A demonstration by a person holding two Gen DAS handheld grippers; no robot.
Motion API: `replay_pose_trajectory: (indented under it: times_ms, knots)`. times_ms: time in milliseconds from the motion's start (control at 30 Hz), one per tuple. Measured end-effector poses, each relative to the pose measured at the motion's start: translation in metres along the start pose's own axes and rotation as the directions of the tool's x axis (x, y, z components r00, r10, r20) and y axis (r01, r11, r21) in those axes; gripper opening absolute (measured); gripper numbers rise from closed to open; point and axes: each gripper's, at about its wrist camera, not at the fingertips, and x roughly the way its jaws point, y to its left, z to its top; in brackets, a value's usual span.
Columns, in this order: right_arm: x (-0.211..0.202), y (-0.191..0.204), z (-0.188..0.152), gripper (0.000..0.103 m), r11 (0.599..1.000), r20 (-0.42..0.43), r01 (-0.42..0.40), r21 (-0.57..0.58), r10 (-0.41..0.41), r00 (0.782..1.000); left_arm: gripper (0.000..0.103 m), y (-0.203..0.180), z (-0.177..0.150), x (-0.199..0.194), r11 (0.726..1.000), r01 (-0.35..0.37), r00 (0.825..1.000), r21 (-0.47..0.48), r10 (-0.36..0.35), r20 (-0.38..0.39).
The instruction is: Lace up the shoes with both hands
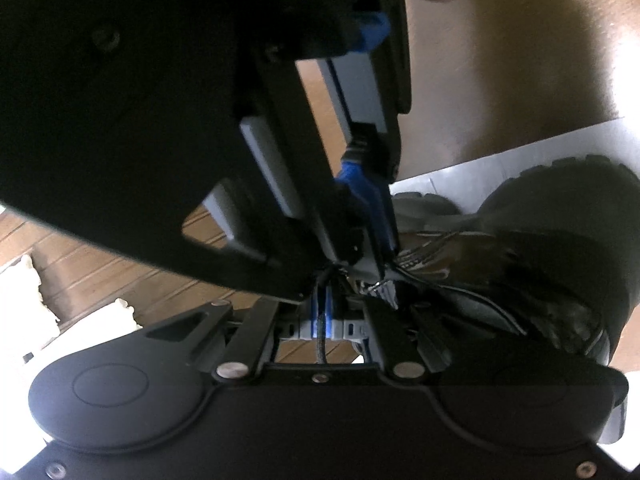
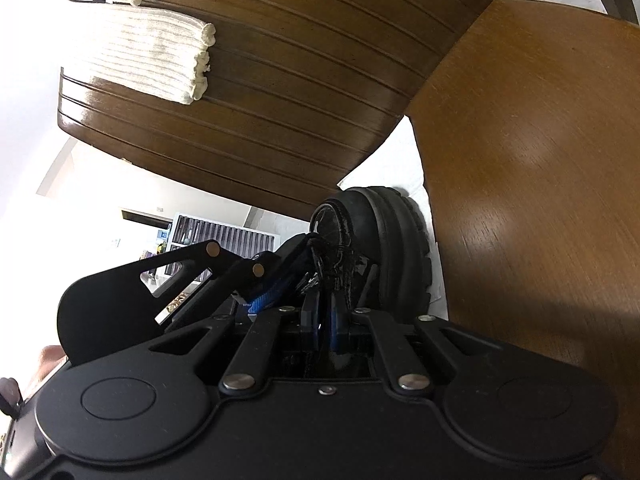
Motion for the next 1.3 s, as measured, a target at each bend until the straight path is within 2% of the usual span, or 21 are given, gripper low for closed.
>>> replay_pose_trajectory:
  times_ms: [633,867,1133,1200,1300]
  knots:
    - [0.001,-0.002,0.001,0.005,1.000,-0.011,-0.009,0.014,0.010,1.000,0.004,0.070,0.033,0.029,0.995,0.067,0.997,-0.079,-0.064,0.039]
    - [0.002,-0.008,0.000,0.005,0.997,-0.011,-0.028,0.065,0.029,1.000,0.004,0.101,0.047,0.043,0.987,0.102,0.994,-0.124,-0.095,0.061]
    - [0.004,-0.014,-0.001,0.005,0.994,-0.016,-0.043,0.101,0.045,0.999,0.004,0.151,0.051,0.064,0.952,0.214,0.974,-0.219,-0.189,0.127]
    - [0.004,-0.015,-0.001,0.005,0.994,-0.016,-0.043,0.101,0.045,0.999,0.004,0.164,0.051,0.070,0.935,0.252,0.964,-0.248,-0.221,0.147]
    - [0.005,-0.015,-0.001,0.005,0.994,-0.018,-0.043,0.101,0.045,0.999,0.004,0.192,0.051,0.084,0.891,0.334,0.939,-0.309,-0.287,0.187]
